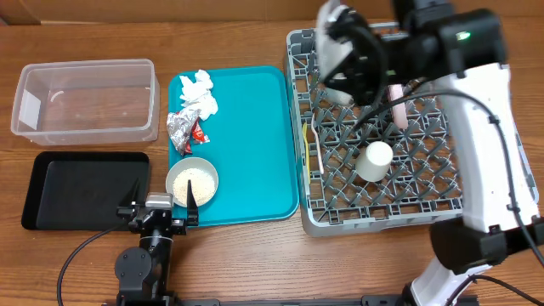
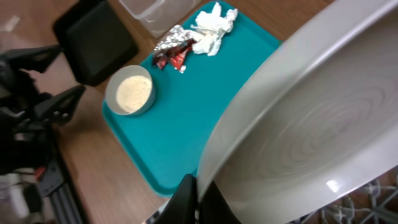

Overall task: Sort waste into correct bins and load items into the dishwasher rack
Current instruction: 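Carry the plate into the rack and stand it beside the first plate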

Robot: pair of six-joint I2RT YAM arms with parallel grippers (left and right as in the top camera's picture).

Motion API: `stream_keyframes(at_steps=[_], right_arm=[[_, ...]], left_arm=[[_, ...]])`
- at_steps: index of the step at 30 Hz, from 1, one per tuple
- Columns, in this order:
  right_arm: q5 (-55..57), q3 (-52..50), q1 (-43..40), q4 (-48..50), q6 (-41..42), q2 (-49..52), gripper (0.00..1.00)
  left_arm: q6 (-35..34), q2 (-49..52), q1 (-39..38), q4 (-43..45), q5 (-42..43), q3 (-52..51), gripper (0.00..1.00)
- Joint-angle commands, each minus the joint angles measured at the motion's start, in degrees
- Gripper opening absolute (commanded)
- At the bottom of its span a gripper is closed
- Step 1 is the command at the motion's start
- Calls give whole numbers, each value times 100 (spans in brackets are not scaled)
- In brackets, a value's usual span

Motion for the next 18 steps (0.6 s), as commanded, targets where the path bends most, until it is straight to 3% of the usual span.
stream_keyframes(at_steps=[1,9,18], right_arm=[[-1158,-52,-367,-260,-1073,-52,4],[-1060,-852,-699,-409,-2221,-52,4],[-1132,-1711,-1436,232,-2317,-44,4]], left_arm=[[-98,-20,31,-4,-22,-15,100],[-98,-20,31,-4,-22,-15,100],[-98,-20,31,-4,-22,-15,100]])
